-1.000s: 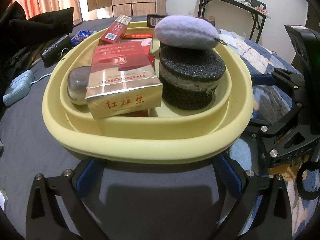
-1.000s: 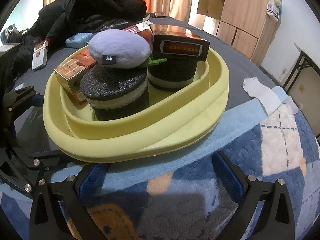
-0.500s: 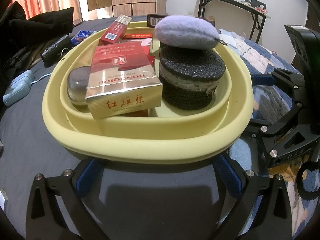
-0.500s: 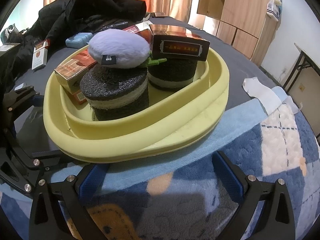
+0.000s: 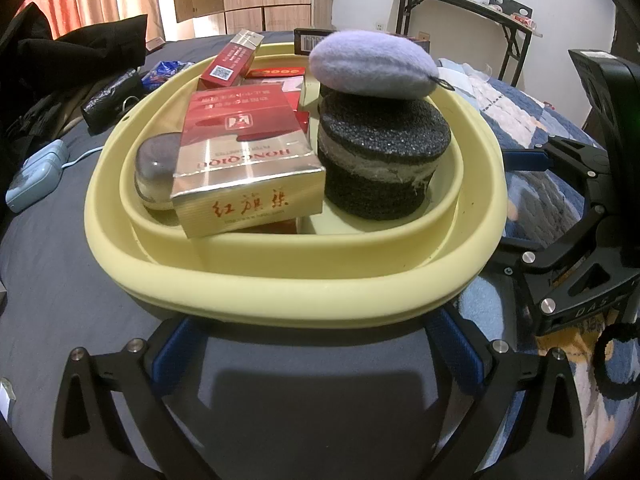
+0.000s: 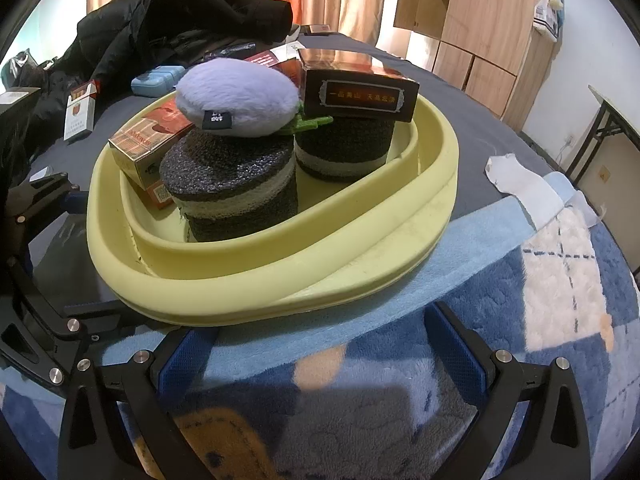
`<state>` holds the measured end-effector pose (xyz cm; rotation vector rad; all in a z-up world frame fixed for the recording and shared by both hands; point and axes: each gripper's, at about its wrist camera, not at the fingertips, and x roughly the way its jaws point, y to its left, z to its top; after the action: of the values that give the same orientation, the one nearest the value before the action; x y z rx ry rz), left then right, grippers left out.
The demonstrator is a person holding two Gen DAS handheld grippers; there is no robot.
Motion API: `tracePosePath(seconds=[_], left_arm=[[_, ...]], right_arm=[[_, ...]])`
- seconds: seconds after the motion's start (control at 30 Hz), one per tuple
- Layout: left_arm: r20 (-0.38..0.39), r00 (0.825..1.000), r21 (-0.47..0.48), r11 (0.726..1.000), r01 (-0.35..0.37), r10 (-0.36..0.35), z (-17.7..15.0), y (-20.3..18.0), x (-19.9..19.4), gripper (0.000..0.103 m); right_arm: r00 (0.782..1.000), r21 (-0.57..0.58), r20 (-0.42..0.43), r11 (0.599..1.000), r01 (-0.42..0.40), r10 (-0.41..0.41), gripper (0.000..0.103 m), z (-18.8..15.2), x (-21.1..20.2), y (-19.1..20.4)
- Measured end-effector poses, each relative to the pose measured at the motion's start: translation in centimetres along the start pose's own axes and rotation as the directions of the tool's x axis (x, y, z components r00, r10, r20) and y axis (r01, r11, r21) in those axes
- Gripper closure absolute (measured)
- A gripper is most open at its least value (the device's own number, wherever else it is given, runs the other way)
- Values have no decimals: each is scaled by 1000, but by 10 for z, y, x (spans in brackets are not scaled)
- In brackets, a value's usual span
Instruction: Organize rigid objects
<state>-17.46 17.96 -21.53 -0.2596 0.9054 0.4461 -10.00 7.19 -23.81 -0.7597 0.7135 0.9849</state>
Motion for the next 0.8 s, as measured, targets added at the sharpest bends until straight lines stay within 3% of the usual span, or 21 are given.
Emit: tracePosePath(seconds=[0.8], left_arm=[[2, 1000, -2, 1000, 0, 0, -4, -3, 2, 0]], right_arm=[[1000, 3, -1, 1000, -4, 4, 0, 2, 1, -2]])
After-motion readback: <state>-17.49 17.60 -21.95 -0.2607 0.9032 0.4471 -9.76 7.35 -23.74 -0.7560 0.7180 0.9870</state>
